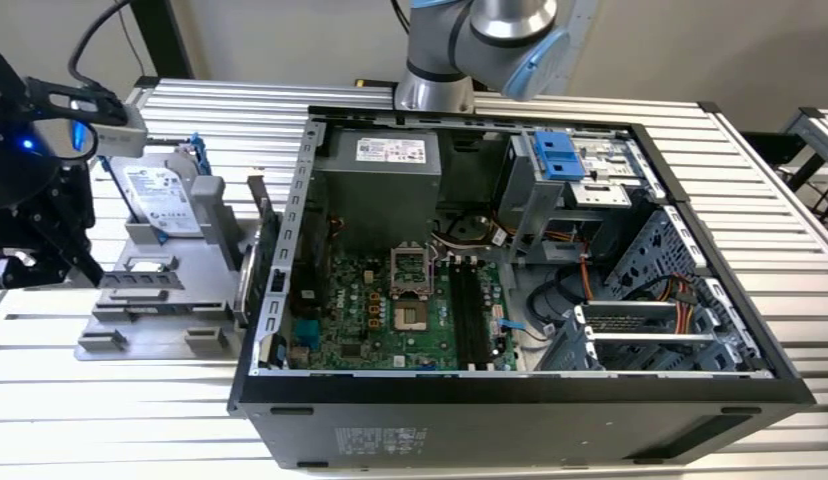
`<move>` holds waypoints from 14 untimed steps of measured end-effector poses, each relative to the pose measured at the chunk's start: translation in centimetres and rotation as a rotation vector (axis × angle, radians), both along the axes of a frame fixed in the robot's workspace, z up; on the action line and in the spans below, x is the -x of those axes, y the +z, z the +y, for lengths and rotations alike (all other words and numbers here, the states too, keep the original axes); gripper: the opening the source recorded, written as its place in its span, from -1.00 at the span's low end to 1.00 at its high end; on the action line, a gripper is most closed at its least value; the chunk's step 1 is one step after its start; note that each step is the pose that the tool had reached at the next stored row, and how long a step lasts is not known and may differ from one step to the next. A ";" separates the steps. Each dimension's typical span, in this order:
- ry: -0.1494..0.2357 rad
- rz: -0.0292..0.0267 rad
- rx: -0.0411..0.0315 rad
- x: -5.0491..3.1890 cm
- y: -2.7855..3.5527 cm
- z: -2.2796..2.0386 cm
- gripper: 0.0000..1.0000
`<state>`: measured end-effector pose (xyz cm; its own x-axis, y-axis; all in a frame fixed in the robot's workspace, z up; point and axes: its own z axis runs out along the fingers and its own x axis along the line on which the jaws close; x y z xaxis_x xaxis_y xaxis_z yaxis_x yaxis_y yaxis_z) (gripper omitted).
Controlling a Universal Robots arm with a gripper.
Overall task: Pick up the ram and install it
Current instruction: 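Pick up the ram and move it above insertion slot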
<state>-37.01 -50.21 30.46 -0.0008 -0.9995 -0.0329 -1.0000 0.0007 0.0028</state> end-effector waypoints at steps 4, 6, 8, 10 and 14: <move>0.000 0.0000 0.0001 0.00 0.56 0.00 -1.00; 0.000 0.0001 0.0000 0.00 0.92 0.00 -1.00; 0.000 -0.0001 0.0000 0.00 1.28 0.00 -1.00; 0.000 0.0000 0.0001 0.00 1.62 0.00 -1.00; 0.000 0.0000 0.0000 0.00 2.24 0.00 -1.00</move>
<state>-37.01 -50.21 32.70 -0.0008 -0.9995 -0.0329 -1.0000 0.0007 0.0029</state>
